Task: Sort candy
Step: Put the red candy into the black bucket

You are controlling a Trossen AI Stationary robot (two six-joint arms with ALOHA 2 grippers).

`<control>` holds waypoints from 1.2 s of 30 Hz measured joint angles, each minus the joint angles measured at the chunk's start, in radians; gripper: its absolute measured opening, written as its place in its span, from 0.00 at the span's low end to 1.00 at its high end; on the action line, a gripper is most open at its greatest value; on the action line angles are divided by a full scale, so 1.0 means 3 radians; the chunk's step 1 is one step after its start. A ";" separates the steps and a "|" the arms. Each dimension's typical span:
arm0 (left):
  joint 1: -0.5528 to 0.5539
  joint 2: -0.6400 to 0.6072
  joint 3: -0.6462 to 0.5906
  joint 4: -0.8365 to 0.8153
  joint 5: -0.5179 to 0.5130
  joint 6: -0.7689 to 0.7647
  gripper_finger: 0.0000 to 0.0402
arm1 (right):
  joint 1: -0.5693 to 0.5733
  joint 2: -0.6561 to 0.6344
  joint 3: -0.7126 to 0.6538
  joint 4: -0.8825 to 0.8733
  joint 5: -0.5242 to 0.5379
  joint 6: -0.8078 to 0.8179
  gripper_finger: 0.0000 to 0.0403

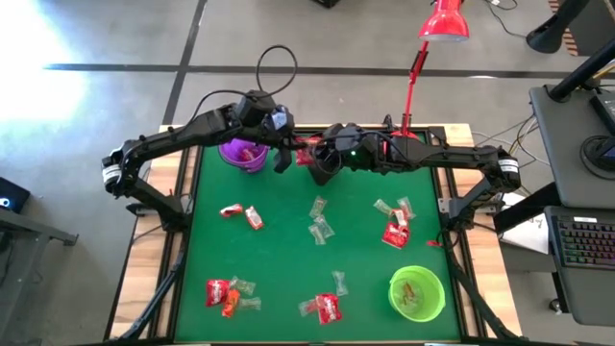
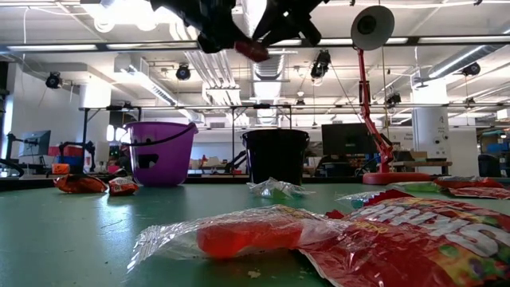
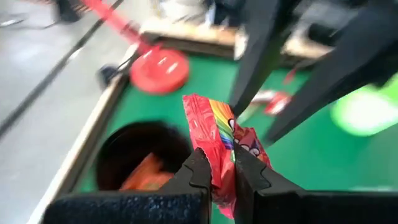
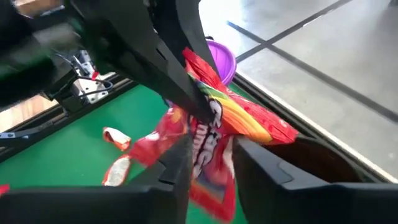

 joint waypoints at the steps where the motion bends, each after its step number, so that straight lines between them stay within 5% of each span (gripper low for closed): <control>1: 0.0004 0.0001 0.0000 -0.0089 -0.0157 0.0061 0.01 | 0.0001 -0.0004 0.0000 -0.0002 0.0039 -0.0024 0.31; 14: 0.0301 0.0002 0.0000 -0.1091 -0.1292 0.0284 0.01 | -0.0083 -0.0026 0.0000 -0.0031 0.0219 -0.0241 0.39; 26: 0.0606 0.0002 0.0000 -0.1693 -0.1855 0.0266 0.01 | -0.0263 -0.0027 0.0000 -0.0239 0.0217 -0.0286 0.38; 36: 0.0758 0.0002 -0.0033 -0.1969 -0.1862 0.0193 0.01 | -0.0392 -0.0027 0.0000 -0.0484 0.0217 -0.0288 0.38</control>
